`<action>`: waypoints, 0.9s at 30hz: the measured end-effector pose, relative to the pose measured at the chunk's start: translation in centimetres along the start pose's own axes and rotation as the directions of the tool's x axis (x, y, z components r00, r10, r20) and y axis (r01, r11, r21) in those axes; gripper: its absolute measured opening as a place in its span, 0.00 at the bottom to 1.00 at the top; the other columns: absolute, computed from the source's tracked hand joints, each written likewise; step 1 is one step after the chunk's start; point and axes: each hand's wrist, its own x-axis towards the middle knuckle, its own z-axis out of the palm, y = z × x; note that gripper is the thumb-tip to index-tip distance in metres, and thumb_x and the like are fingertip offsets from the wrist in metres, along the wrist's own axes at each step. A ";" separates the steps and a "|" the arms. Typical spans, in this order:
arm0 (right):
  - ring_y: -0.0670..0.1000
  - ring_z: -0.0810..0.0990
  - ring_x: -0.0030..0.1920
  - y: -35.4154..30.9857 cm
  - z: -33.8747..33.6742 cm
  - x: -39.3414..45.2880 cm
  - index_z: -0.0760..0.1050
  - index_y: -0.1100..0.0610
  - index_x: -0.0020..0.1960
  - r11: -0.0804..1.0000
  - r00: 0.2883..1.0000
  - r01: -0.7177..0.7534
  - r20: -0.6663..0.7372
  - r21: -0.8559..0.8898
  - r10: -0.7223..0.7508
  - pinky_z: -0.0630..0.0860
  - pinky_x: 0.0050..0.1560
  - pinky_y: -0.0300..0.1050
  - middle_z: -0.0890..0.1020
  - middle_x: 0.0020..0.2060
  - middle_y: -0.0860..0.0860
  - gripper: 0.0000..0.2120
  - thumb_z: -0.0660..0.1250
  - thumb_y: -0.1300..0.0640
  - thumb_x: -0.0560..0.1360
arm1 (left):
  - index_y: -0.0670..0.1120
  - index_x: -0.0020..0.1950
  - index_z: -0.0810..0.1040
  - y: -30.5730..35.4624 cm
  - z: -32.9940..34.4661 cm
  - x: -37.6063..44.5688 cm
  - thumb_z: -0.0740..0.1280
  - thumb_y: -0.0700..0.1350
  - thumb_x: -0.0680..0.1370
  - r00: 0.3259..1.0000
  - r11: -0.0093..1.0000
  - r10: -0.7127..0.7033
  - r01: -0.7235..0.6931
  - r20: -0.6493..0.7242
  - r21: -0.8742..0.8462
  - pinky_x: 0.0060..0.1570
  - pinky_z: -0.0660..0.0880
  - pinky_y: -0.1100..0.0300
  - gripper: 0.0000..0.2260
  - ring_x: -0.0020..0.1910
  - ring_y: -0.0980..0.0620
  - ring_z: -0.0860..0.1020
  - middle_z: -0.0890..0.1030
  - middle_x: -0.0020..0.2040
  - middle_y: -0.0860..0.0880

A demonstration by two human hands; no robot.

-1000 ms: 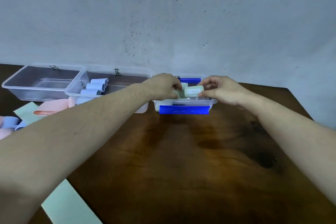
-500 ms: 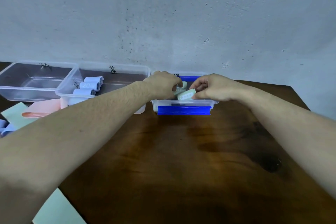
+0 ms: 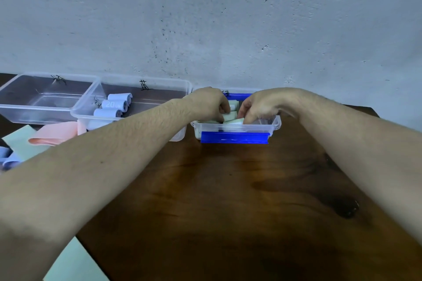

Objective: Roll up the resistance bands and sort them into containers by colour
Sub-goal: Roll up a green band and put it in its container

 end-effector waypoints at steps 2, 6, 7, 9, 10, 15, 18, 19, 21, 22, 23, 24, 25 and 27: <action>0.46 0.74 0.30 0.2 0.2 0.2 0.79 0.55 0.55 0.993 1.000 -0.016 0.029 0.116 0.013 0.71 0.29 0.38 0.77 0.36 0.52 0.11 0.72 0.63 0.74 | 0.51 0.65 0.80 -0.1 0.0 0.0 0.70 0.47 0.78 1.000 1.000 0.013 -0.014 0.012 0.015 0.52 0.70 0.64 0.15 0.59 0.54 0.77 0.81 0.62 0.54; 0.45 0.67 0.28 0.2 0.3 0.3 0.78 0.56 0.54 0.991 0.998 -0.047 0.035 0.128 0.043 0.65 0.23 0.35 0.73 0.33 0.52 0.11 0.72 0.65 0.74 | 0.51 0.68 0.78 -0.3 -0.2 0.0 0.68 0.45 0.79 0.996 0.999 0.034 -0.035 0.077 0.008 0.53 0.67 0.65 0.16 0.61 0.54 0.76 0.80 0.65 0.54; 0.45 0.67 0.27 0.1 0.4 0.3 0.78 0.56 0.55 0.990 0.998 -0.055 0.041 0.126 0.051 0.65 0.23 0.35 0.73 0.32 0.51 0.11 0.72 0.65 0.74 | 0.51 0.68 0.78 -0.3 -0.3 0.0 0.68 0.45 0.79 0.995 0.999 0.034 -0.035 0.093 0.008 0.54 0.66 0.65 0.17 0.62 0.53 0.75 0.79 0.65 0.53; 0.44 0.67 0.25 -0.1 0.5 0.2 0.78 0.57 0.55 0.986 0.996 -0.068 0.061 0.150 0.060 0.65 0.22 0.35 0.74 0.29 0.50 0.11 0.72 0.64 0.74 | 0.51 0.69 0.77 -0.2 -0.3 0.1 0.67 0.44 0.80 0.993 0.999 0.037 -0.037 0.109 0.003 0.54 0.65 0.65 0.17 0.63 0.53 0.74 0.78 0.66 0.53; 0.44 0.68 0.24 -0.2 0.5 0.2 0.79 0.57 0.56 0.983 0.996 -0.068 0.071 0.170 0.057 0.65 0.23 0.35 0.74 0.28 0.49 0.11 0.72 0.64 0.74 | 0.51 0.69 0.77 -0.2 -0.3 0.1 0.67 0.44 0.80 0.993 0.999 0.038 -0.039 0.109 0.004 0.54 0.65 0.64 0.17 0.63 0.53 0.74 0.78 0.66 0.53; 0.46 0.70 0.25 -0.7 0.6 -0.1 0.81 0.54 0.55 0.992 0.998 -0.058 0.018 0.108 0.057 0.68 0.24 0.37 0.78 0.35 0.51 0.11 0.75 0.59 0.73 | 0.50 0.68 0.77 -0.1 -0.3 -0.1 0.68 0.43 0.80 0.996 0.999 0.021 -0.019 0.090 -0.027 0.54 0.66 0.65 0.17 0.62 0.54 0.75 0.79 0.66 0.53; 0.45 0.71 0.19 -0.7 0.9 -0.3 0.77 0.56 0.56 0.982 0.998 -0.068 0.018 0.174 0.066 0.67 0.20 0.34 0.78 0.28 0.51 0.12 0.73 0.64 0.74 | 0.50 0.69 0.77 -0.1 -0.3 -0.2 0.68 0.43 0.80 0.996 0.999 0.015 -0.013 0.084 -0.033 0.56 0.66 0.65 0.17 0.64 0.54 0.75 0.79 0.66 0.53; 0.45 0.71 0.18 -0.6 1.0 -0.3 0.76 0.56 0.55 0.974 0.998 -0.067 0.014 0.215 0.066 0.66 0.18 0.34 0.77 0.25 0.50 0.13 0.73 0.65 0.74 | 0.50 0.69 0.77 -0.1 -0.3 -0.2 0.68 0.43 0.80 0.997 0.999 0.018 -0.015 0.081 -0.029 0.56 0.66 0.65 0.17 0.64 0.54 0.75 0.79 0.66 0.53; 0.45 0.71 0.19 -0.4 1.2 -0.3 0.75 0.58 0.55 0.959 0.999 -0.050 0.016 0.278 0.048 0.66 0.18 0.34 0.76 0.24 0.50 0.13 0.73 0.66 0.74 | 0.50 0.69 0.77 0.0 -0.2 -0.2 0.68 0.43 0.80 0.997 1.000 0.019 -0.017 0.080 -0.022 0.56 0.66 0.65 0.17 0.64 0.53 0.74 0.78 0.66 0.53; 0.45 0.71 0.19 -0.4 1.3 -0.2 0.76 0.58 0.54 0.961 0.999 -0.044 0.007 0.275 0.044 0.66 0.18 0.34 0.76 0.25 0.50 0.12 0.73 0.65 0.74 | 0.50 0.69 0.76 0.0 -0.2 -0.2 0.68 0.43 0.80 0.997 1.000 0.019 -0.018 0.081 -0.018 0.56 0.65 0.65 0.17 0.65 0.53 0.74 0.78 0.66 0.53; 0.45 0.71 0.19 -0.5 1.4 -0.2 0.76 0.58 0.53 0.970 0.999 -0.037 -0.012 0.242 0.041 0.66 0.18 0.34 0.76 0.27 0.50 0.10 0.74 0.63 0.73 | 0.50 0.70 0.76 0.0 -0.2 -0.3 0.68 0.43 0.80 0.997 1.000 0.019 -0.018 0.081 -0.017 0.57 0.65 0.64 0.17 0.65 0.53 0.74 0.78 0.66 0.52; 0.45 0.71 0.19 -0.7 1.5 -0.2 0.77 0.58 0.52 0.978 0.999 -0.031 -0.027 0.206 0.038 0.66 0.19 0.34 0.77 0.29 0.50 0.10 0.74 0.61 0.73 | 0.50 0.70 0.76 -0.1 -0.2 -0.3 0.68 0.43 0.80 0.997 1.000 0.020 -0.019 0.080 -0.018 0.57 0.66 0.64 0.18 0.65 0.53 0.74 0.78 0.66 0.52; 0.45 0.71 0.21 -0.8 1.5 -0.2 0.77 0.57 0.51 0.982 0.999 -0.028 -0.028 0.185 0.034 0.66 0.21 0.35 0.77 0.29 0.50 0.10 0.75 0.59 0.73 | 0.50 0.70 0.76 -0.1 -0.3 -0.4 0.68 0.43 0.80 0.996 1.000 0.021 -0.019 0.082 -0.018 0.57 0.66 0.64 0.18 0.65 0.53 0.74 0.78 0.66 0.52; 0.45 0.71 0.23 -0.9 1.4 -0.4 0.77 0.57 0.51 0.979 0.999 -0.032 -0.006 0.200 0.034 0.66 0.24 0.36 0.76 0.27 0.48 0.10 0.75 0.57 0.73 | 0.50 0.70 0.76 -0.1 -0.2 -0.4 0.67 0.43 0.80 0.996 1.000 0.023 -0.022 0.081 -0.017 0.58 0.67 0.63 0.18 0.65 0.53 0.75 0.78 0.67 0.53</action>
